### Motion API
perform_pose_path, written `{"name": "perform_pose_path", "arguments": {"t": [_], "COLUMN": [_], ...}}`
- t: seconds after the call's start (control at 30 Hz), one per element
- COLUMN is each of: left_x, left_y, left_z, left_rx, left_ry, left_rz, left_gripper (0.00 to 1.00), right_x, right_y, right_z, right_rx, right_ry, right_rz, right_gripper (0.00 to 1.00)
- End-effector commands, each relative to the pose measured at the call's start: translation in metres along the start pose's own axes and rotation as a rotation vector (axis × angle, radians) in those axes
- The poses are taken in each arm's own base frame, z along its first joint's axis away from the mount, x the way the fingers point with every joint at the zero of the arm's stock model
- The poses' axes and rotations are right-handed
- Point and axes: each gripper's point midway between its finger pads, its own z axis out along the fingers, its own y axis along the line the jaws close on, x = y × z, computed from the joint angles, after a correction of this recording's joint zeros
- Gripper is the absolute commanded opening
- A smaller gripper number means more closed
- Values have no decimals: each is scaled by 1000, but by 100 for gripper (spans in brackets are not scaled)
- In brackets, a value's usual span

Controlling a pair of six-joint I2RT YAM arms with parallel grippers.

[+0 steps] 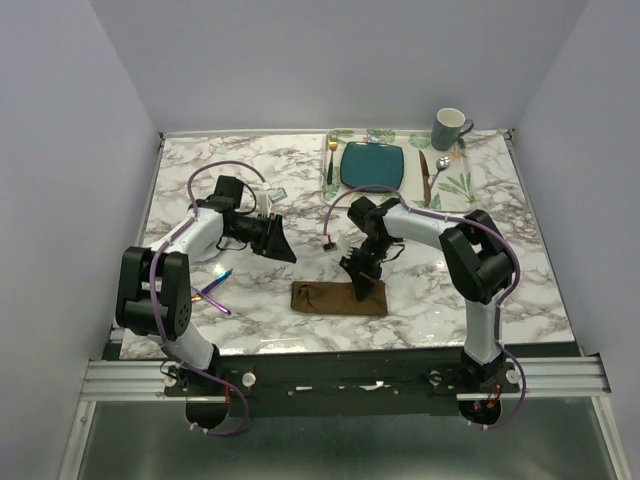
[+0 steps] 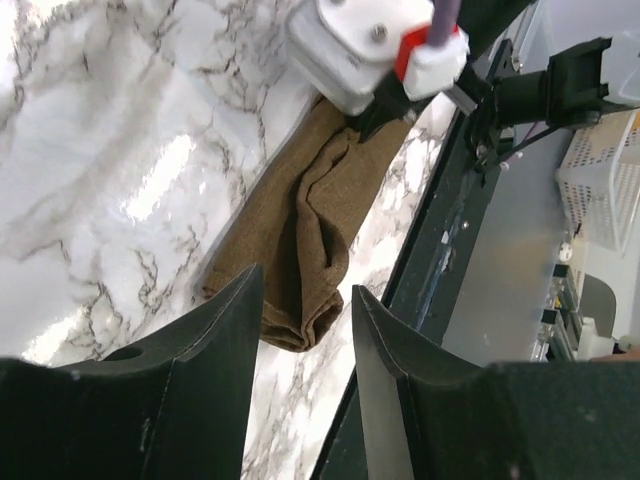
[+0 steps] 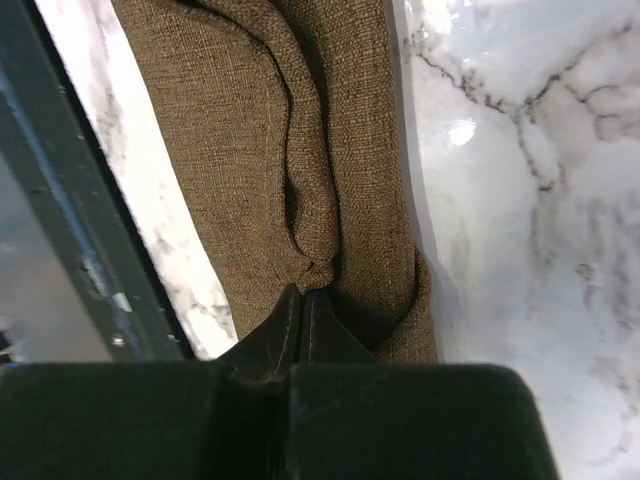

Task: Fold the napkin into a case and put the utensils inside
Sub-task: Fold the 2/3-rectangle-folded napkin at the center of the board, then pick up the top corner of the smaller rectangle folded napkin from the center of the board.

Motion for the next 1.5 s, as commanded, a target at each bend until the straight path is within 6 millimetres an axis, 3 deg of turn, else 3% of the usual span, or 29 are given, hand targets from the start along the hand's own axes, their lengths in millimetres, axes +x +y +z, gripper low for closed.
{"name": "perform_pose_path", "arguments": {"t": [0.0, 0.07, 0.27, 0.5, 0.77, 0.97, 1.3, 1.47], "left_x": [4, 4, 23, 41, 61, 59, 49, 54], "left_y": [-7, -18, -56, -55, -55, -51, -43, -40], "left_z": [-1, -2, 27, 71, 107, 128, 148, 153], "left_rx": [-39, -49, -20, -88, -57, -87, -157, -150], "left_ry": [-23, -22, 64, 127, 205, 223, 234, 262], "left_rz": [234, 434, 842, 1092, 1116, 1103, 1110, 1092], "left_gripper": [49, 49, 46, 42, 47, 49, 53, 51], "right_x": [-2, -8, -20, -17, -19, -19, -18, -18], "right_y": [30, 33, 40, 35, 24, 24, 24, 25], "right_z": [5, 3, -2, 4, -4, -6, -8, -9], "right_rx": [-155, -171, -203, -203, -202, -214, -222, -232], "right_ry": [13, -3, -48, -54, -111, -129, -145, -154], "right_rz": [163, 175, 182, 209, 220, 206, 194, 200], "right_gripper": [1, 1, 1, 1, 1, 1, 1, 1]}}
